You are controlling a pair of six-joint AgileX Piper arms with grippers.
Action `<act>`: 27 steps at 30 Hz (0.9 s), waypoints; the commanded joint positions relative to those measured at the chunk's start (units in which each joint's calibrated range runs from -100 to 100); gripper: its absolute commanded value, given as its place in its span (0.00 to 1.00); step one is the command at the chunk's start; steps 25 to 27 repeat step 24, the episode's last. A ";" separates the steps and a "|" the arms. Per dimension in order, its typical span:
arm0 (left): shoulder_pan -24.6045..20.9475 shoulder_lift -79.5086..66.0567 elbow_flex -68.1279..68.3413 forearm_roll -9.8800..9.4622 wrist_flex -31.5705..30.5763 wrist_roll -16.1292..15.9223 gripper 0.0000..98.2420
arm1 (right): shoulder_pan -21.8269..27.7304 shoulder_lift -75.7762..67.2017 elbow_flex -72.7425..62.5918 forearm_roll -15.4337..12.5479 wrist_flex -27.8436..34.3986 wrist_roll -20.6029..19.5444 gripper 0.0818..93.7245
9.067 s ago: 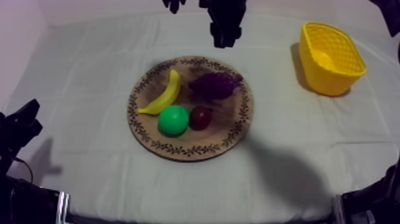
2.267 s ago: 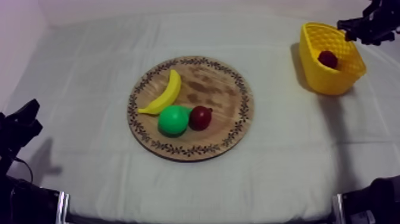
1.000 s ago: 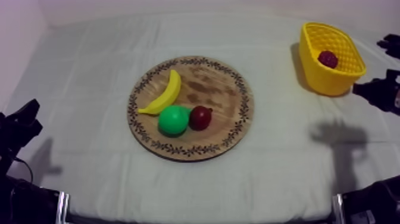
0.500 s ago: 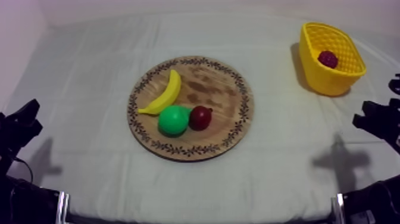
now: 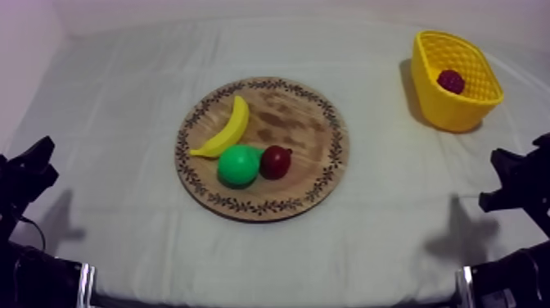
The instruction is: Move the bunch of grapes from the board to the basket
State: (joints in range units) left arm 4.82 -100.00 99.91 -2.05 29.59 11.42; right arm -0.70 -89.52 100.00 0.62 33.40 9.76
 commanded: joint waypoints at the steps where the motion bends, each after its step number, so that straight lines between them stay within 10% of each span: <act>1: 0.00 0.00 -0.02 -0.02 -0.01 -0.01 0.00 | 0.13 -1.19 -0.01 -0.93 0.56 4.10 0.00; 27: 0.00 0.00 -0.02 -0.02 -0.01 -0.02 0.00 | 0.85 -6.15 0.00 -1.47 3.05 2.10 0.00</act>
